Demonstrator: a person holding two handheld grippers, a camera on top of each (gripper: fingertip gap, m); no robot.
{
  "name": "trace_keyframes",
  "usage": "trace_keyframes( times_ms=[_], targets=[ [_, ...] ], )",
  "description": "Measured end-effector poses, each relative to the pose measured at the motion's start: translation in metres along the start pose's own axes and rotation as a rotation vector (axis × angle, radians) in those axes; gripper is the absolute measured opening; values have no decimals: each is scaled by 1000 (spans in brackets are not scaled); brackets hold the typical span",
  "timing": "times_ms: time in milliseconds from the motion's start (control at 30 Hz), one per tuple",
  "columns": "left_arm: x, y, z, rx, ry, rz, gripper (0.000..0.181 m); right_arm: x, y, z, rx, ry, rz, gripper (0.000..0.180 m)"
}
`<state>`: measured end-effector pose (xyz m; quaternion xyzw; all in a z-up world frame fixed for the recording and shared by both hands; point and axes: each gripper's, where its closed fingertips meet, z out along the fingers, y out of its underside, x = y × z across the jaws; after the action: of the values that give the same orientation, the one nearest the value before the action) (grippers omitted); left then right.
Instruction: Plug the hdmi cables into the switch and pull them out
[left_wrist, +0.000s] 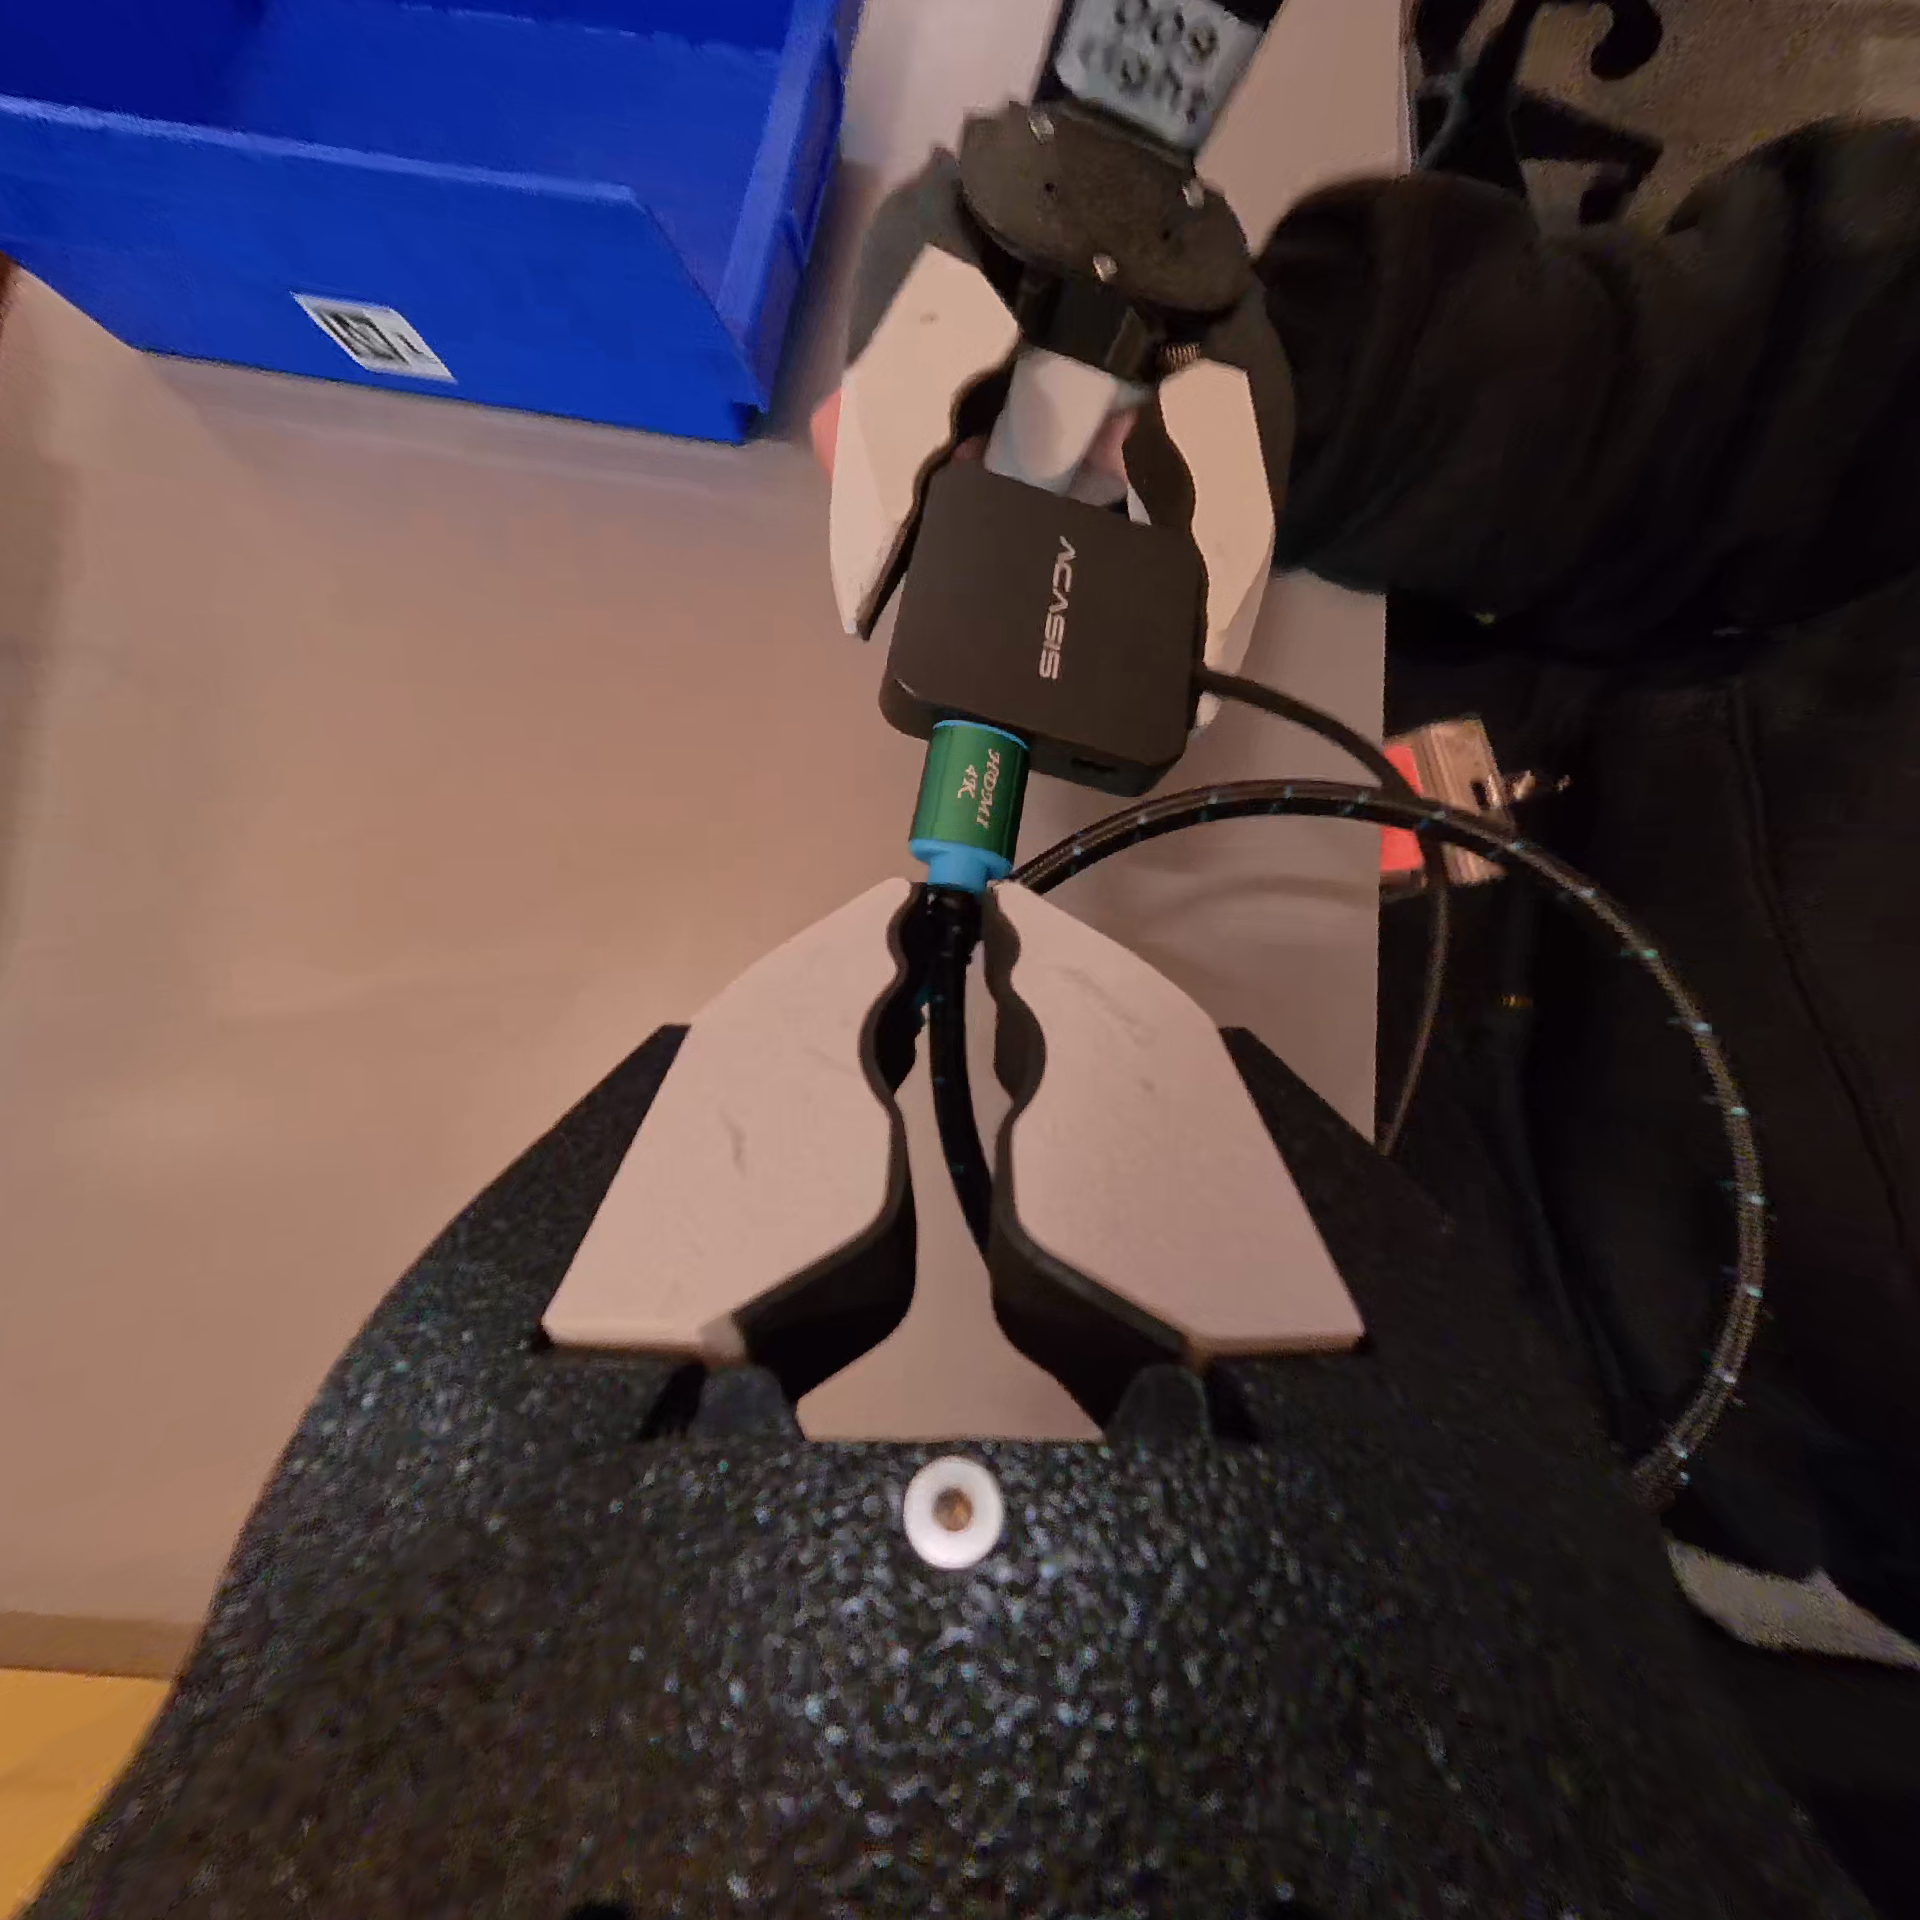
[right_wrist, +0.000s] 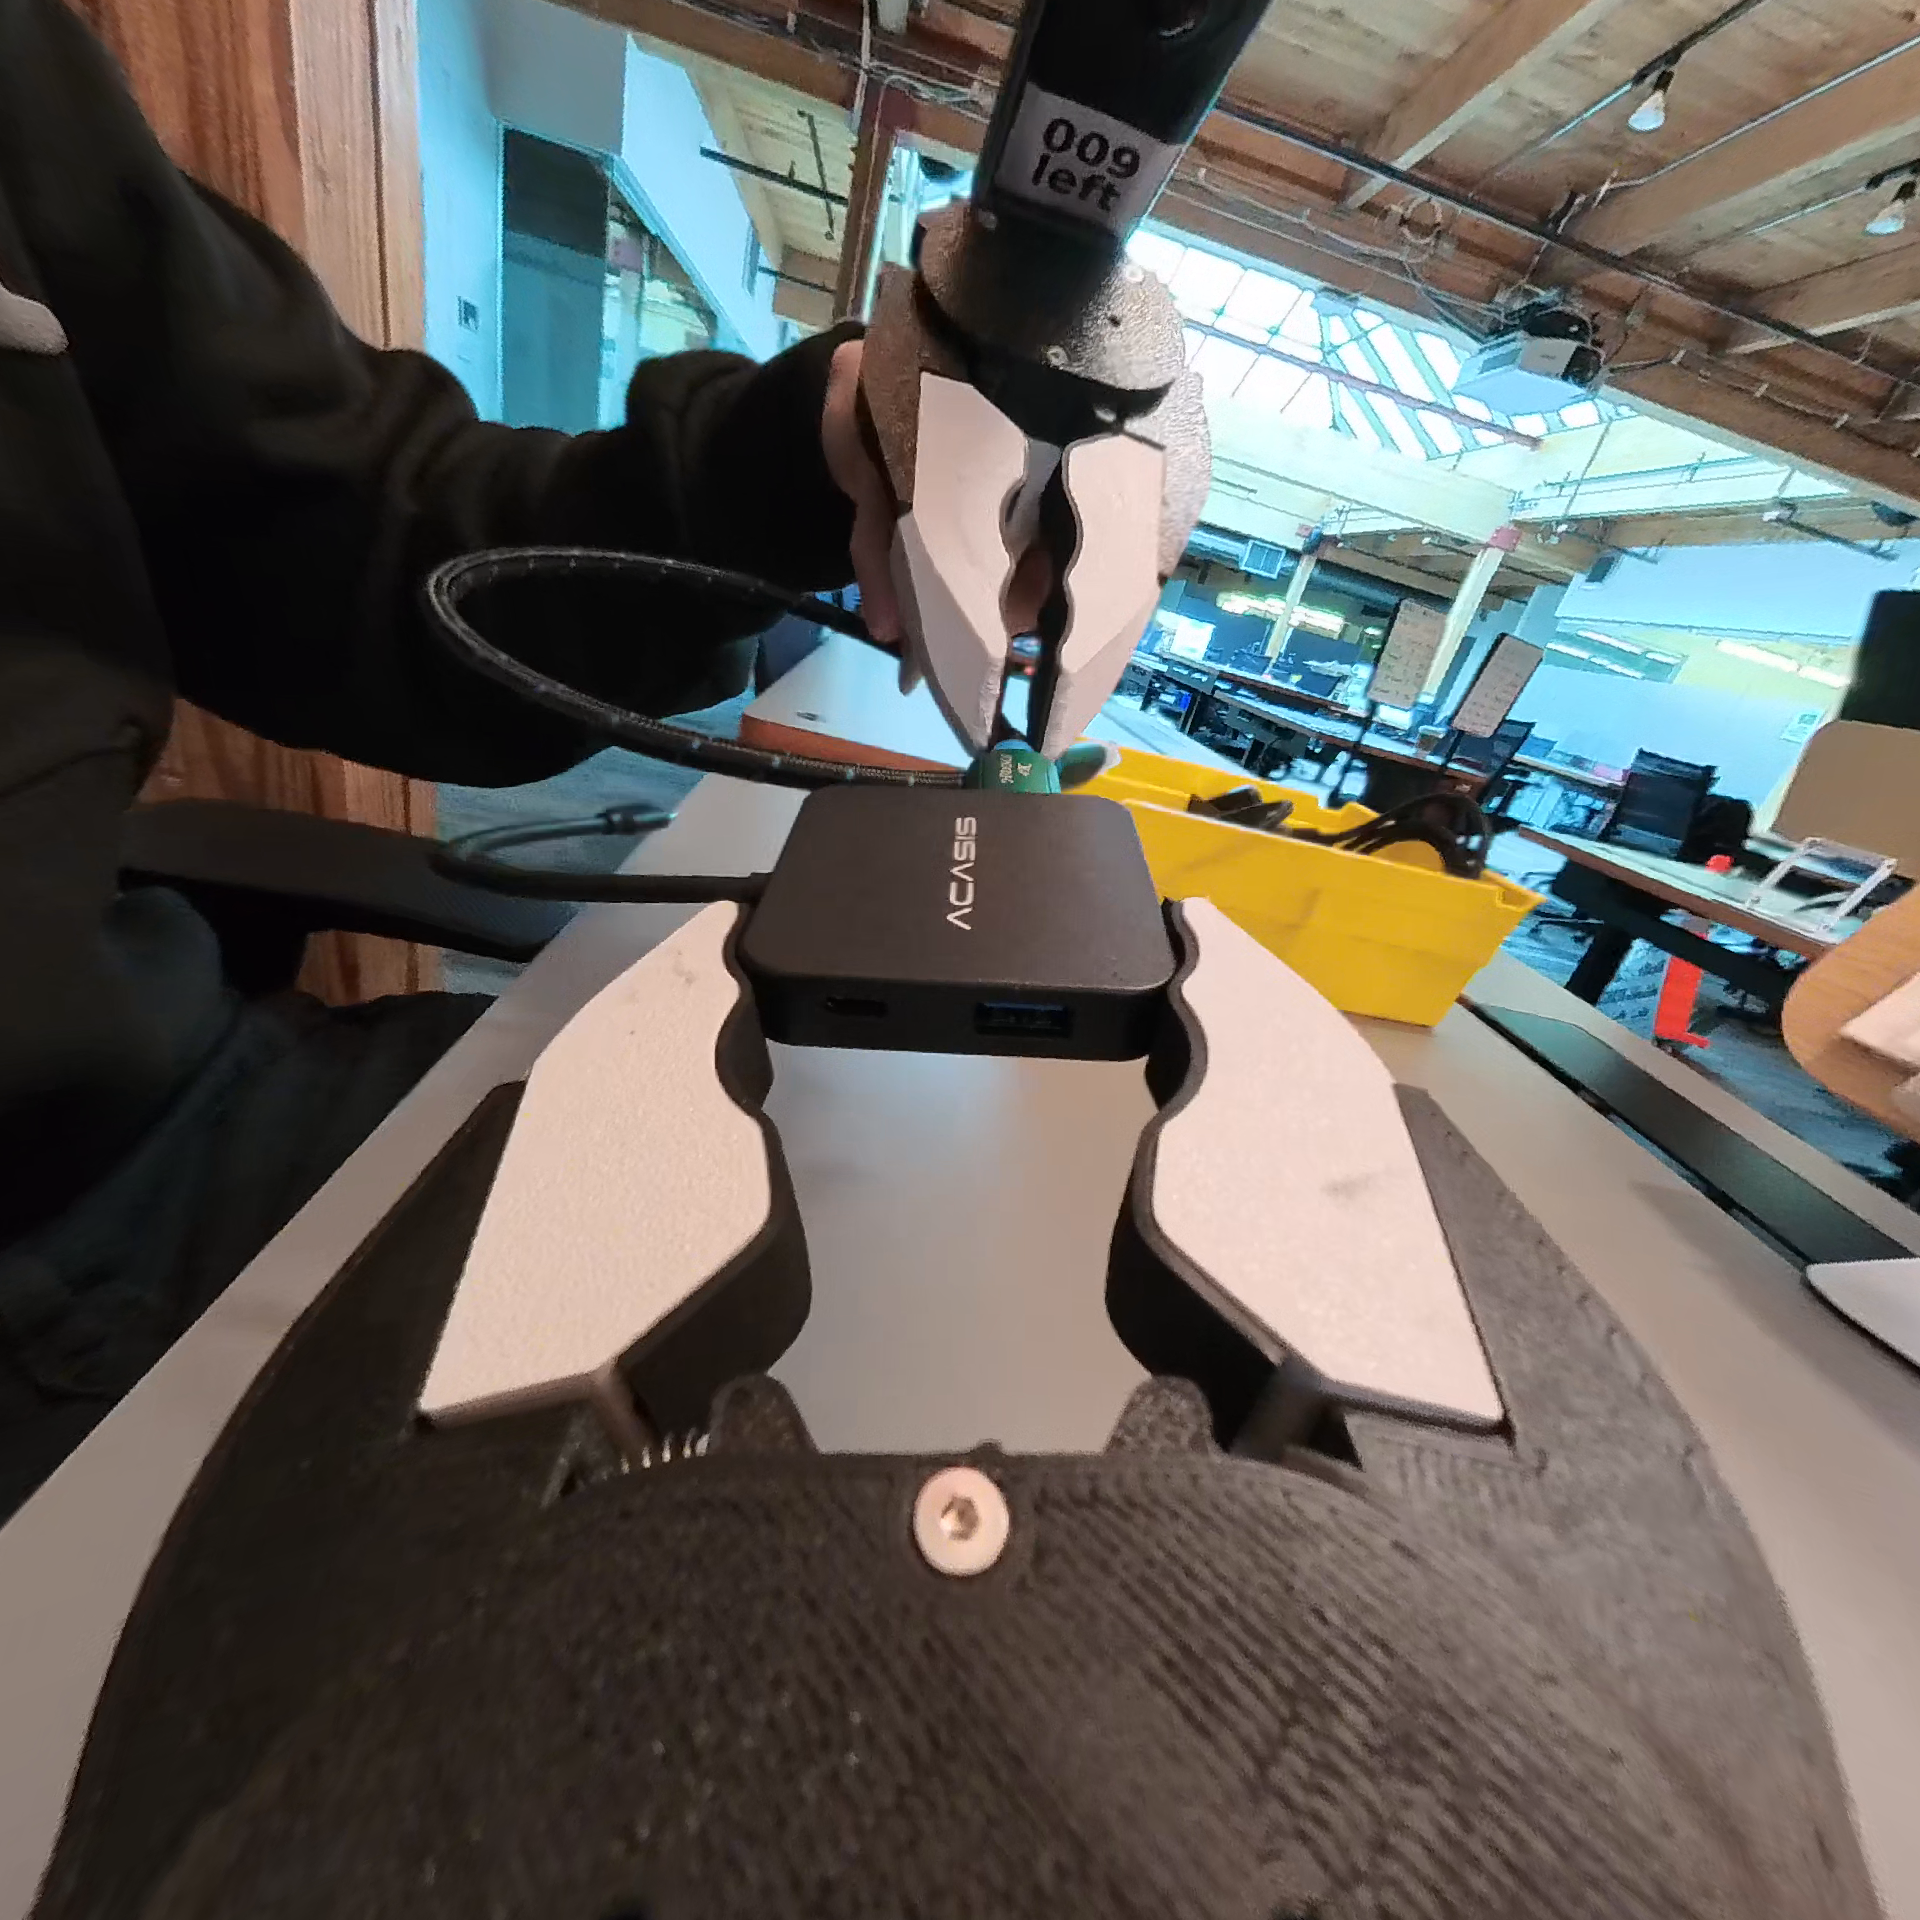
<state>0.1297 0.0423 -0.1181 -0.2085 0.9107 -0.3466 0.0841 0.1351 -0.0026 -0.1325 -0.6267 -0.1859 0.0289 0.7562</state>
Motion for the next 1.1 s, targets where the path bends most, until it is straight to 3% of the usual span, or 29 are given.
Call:
trace_keyframes(
  times_ms=[100, 200, 267, 333, 433, 500, 567, 667, 867, 1100],
  targets=[
    [-7, -33, -33, 259, -86, -42, 31, 9, -8, -5, -19, 56, -33, 73],
    [-24, -62, -106, 649, -252, -107, 30, 32, -27, -29, -36, 194, -85, 73],
    [-39, -50, -139, 769, -386, -159, 30, 57, -50, -60, -16, 360, -114, 73],
    [-51, -21, -140, 738, -455, -185, 30, 90, -75, -106, 34, 634, -119, 73],
    [-56, 24, -101, 581, -431, -249, 31, 129, -90, -190, 28, 1111, -116, 73],
    [-50, 41, -74, 526, -372, -261, 31, 140, -80, -240, -83, 1392, -115, 73],
    [-43, 48, -52, 501, -331, -253, 30, 147, -60, -268, -240, 1531, -89, 73],
    [-36, 52, -31, 483, -272, -247, 30, 159, -34, -283, -459, 1609, -75, 74],
    [-29, 52, -11, 465, -212, -258, 28, 194, 7, -280, -734, 1645, -37, 73],
    [-26, 61, -10, 467, -200, -283, 26, 209, 71, -278, -962, 1509, 185, 73]
  ],
)
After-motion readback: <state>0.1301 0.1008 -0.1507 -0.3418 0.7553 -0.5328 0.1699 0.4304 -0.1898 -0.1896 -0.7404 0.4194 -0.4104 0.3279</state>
